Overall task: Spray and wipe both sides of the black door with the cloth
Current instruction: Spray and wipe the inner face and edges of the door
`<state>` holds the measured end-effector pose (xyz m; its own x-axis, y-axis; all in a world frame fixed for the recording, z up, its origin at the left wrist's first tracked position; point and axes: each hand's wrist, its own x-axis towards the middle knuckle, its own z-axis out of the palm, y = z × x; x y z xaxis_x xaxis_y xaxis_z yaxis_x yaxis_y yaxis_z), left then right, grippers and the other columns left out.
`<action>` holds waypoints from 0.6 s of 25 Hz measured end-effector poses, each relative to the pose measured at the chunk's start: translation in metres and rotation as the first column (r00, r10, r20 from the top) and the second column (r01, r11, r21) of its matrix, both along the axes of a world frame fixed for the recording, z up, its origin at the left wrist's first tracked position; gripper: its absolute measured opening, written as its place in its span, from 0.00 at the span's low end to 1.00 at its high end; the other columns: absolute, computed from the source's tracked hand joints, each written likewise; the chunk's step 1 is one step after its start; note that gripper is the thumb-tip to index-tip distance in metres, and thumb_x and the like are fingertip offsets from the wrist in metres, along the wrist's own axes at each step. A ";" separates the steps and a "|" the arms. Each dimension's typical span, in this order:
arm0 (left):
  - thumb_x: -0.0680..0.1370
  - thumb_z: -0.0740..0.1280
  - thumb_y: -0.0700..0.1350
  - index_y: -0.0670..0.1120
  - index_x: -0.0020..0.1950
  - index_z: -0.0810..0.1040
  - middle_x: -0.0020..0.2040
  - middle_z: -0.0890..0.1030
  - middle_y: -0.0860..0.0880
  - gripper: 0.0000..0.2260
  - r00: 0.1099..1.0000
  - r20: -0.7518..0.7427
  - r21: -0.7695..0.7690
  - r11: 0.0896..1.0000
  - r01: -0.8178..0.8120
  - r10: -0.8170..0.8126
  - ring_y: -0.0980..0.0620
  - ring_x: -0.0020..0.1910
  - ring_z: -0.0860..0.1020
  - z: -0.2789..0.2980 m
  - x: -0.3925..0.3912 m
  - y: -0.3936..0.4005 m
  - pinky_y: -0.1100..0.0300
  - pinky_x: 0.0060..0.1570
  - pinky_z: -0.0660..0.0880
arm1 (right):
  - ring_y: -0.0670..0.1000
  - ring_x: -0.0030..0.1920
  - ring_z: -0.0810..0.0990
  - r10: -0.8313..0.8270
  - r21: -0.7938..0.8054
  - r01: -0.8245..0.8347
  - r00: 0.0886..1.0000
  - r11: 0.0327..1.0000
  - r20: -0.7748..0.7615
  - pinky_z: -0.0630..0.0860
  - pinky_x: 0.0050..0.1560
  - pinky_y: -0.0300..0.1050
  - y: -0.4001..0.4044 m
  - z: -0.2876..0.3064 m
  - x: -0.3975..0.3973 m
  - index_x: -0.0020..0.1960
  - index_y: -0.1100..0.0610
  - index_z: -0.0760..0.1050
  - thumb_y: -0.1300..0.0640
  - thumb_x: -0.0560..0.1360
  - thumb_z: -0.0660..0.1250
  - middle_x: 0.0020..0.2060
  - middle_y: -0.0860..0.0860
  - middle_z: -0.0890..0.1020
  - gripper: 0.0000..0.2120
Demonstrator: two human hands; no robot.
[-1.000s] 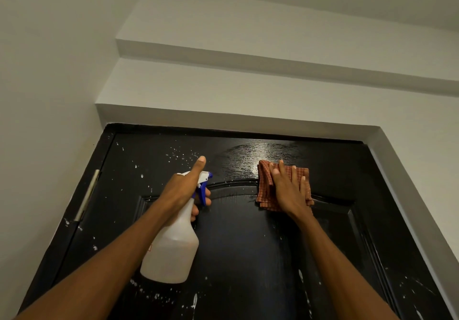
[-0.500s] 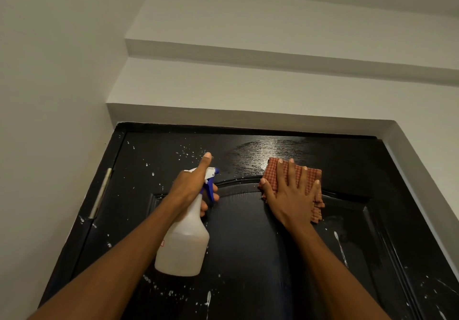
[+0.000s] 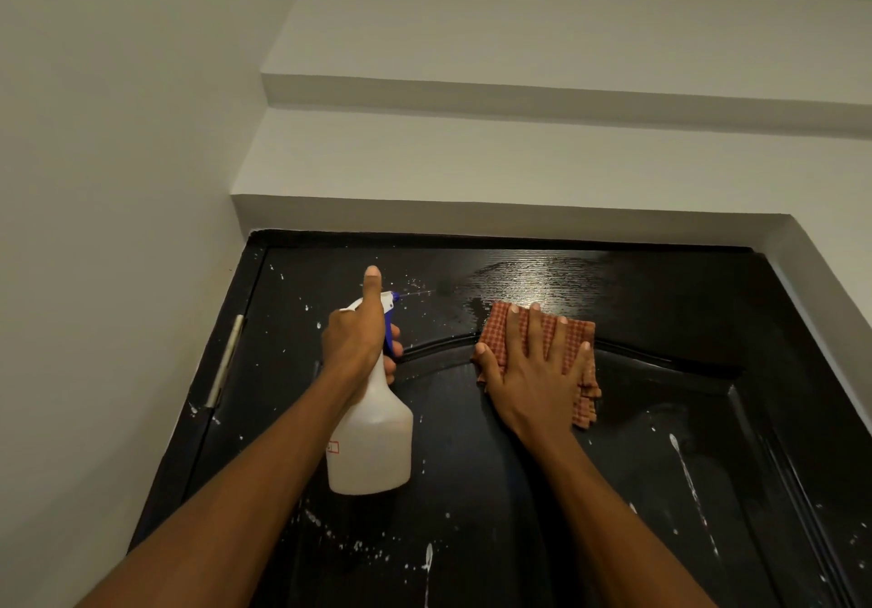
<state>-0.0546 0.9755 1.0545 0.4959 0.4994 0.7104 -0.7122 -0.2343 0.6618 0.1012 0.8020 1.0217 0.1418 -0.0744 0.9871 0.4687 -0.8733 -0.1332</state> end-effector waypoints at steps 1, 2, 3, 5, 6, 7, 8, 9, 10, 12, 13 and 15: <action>0.75 0.53 0.72 0.40 0.42 0.76 0.32 0.78 0.44 0.34 1.000 -0.001 -0.012 1.000 0.004 -0.004 0.50 0.24 0.75 0.000 -0.002 0.005 0.61 0.22 0.72 | 0.60 0.80 0.31 0.001 -0.001 -0.001 1.000 1.000 0.006 0.29 0.75 0.69 0.006 -0.001 -0.002 0.81 0.43 0.31 0.28 0.78 0.38 0.81 0.50 0.33 0.37; 0.75 0.53 0.73 0.41 0.42 0.76 0.33 0.79 0.43 0.34 1.000 0.000 -0.015 1.000 0.003 -0.003 0.49 0.26 0.76 0.000 -0.003 0.010 0.60 0.24 0.73 | 0.60 0.80 0.32 0.006 0.001 -0.006 1.000 1.000 0.015 0.29 0.75 0.69 0.011 -0.001 -0.003 0.81 0.43 0.32 0.28 0.78 0.38 0.81 0.51 0.33 0.37; 0.75 0.53 0.72 0.42 0.42 0.75 0.35 0.80 0.43 0.33 1.000 0.007 -0.019 1.000 -0.005 0.005 0.47 0.29 0.78 -0.001 -0.005 0.016 0.58 0.26 0.74 | 0.60 0.80 0.32 0.014 0.003 -0.014 1.000 1.000 0.026 0.29 0.75 0.69 0.018 -0.002 -0.004 0.82 0.44 0.34 0.28 0.79 0.38 0.81 0.51 0.34 0.38; 0.77 0.53 0.71 0.46 0.43 0.73 0.41 0.82 0.42 0.28 0.999 0.021 -0.027 0.999 -0.024 0.024 0.45 0.36 0.81 -0.002 -0.009 0.028 0.57 0.28 0.76 | 0.61 0.81 0.35 0.026 0.004 -0.026 0.998 1.000 0.057 0.30 0.75 0.69 0.031 -0.004 -0.006 0.83 0.45 0.38 0.28 0.79 0.38 0.82 0.52 0.38 0.38; 0.77 0.53 0.70 0.46 0.43 0.73 0.41 0.82 0.42 0.28 0.999 0.022 -0.036 0.999 -0.024 0.025 0.46 0.35 0.81 -0.004 -0.012 0.034 0.58 0.27 0.76 | 0.61 0.81 0.37 0.027 0.005 -0.028 0.997 1.000 0.076 0.31 0.75 0.69 0.039 -0.005 -0.006 0.83 0.46 0.40 0.28 0.79 0.39 0.82 0.52 0.39 0.38; 0.77 0.53 0.71 0.44 0.43 0.74 0.39 0.81 0.43 0.30 1.000 0.018 -0.044 0.999 -0.017 0.018 0.48 0.31 0.80 -0.007 -0.014 0.039 0.60 0.25 0.75 | 0.62 0.81 0.38 0.028 0.007 -0.029 0.996 1.000 0.090 0.32 0.75 0.70 0.044 -0.006 -0.007 0.83 0.46 0.41 0.29 0.79 0.39 0.83 0.52 0.41 0.38; 0.76 0.53 0.71 0.42 0.42 0.74 0.36 0.79 0.44 0.32 1.000 0.012 -0.052 0.999 -0.010 0.010 0.50 0.27 0.77 -0.008 -0.017 0.043 0.62 0.23 0.73 | 0.62 0.82 0.39 0.027 0.012 -0.028 0.995 1.000 0.094 0.33 0.76 0.70 0.048 -0.006 -0.007 0.83 0.46 0.41 0.29 0.79 0.40 0.83 0.52 0.41 0.38; 0.76 0.53 0.72 0.41 0.42 0.75 0.34 0.78 0.44 0.33 1.000 0.013 -0.056 0.998 -0.013 0.014 0.51 0.25 0.75 -0.010 -0.019 0.049 0.62 0.23 0.72 | 0.62 0.82 0.38 0.027 0.017 -0.029 0.996 0.999 0.085 0.34 0.76 0.71 0.054 -0.005 -0.007 0.83 0.46 0.41 0.28 0.79 0.39 0.82 0.52 0.40 0.38; 0.75 0.53 0.73 0.41 0.44 0.76 0.34 0.79 0.44 0.34 0.999 0.017 -0.052 0.998 -0.026 0.027 0.51 0.26 0.76 -0.010 -0.020 0.054 0.62 0.23 0.72 | 0.62 0.81 0.37 0.023 0.020 -0.025 0.997 0.999 0.071 0.33 0.75 0.71 0.055 -0.004 -0.007 0.83 0.46 0.40 0.28 0.79 0.38 0.82 0.52 0.39 0.38; 0.76 0.53 0.72 0.40 0.51 0.77 0.41 0.83 0.41 0.35 0.997 0.022 -0.016 0.997 -0.080 0.080 0.48 0.31 0.80 -0.010 -0.021 0.065 0.60 0.25 0.73 | 0.62 0.81 0.35 0.029 0.011 -0.030 0.998 0.999 0.048 0.31 0.75 0.70 0.061 -0.001 -0.010 0.83 0.47 0.37 0.29 0.78 0.37 0.82 0.52 0.36 0.39; 0.76 0.52 0.71 0.40 0.55 0.77 0.45 0.84 0.40 0.35 0.995 0.020 0.006 0.995 -0.099 0.099 0.47 0.34 0.81 -0.010 -0.023 0.070 0.60 0.26 0.74 | 0.62 0.81 0.34 0.037 0.000 -0.037 0.998 0.999 0.046 0.30 0.75 0.70 0.064 0.001 -0.012 0.83 0.47 0.37 0.29 0.79 0.36 0.82 0.52 0.35 0.39; 0.77 0.52 0.71 0.39 0.58 0.77 0.48 0.84 0.38 0.36 0.996 0.020 0.016 0.996 -0.089 0.088 0.46 0.36 0.81 -0.012 -0.026 0.079 0.60 0.26 0.74 | 0.62 0.80 0.33 0.051 -0.033 -0.049 0.997 0.998 0.059 0.30 0.75 0.70 0.073 0.002 -0.015 0.83 0.48 0.36 0.29 0.79 0.37 0.82 0.52 0.35 0.38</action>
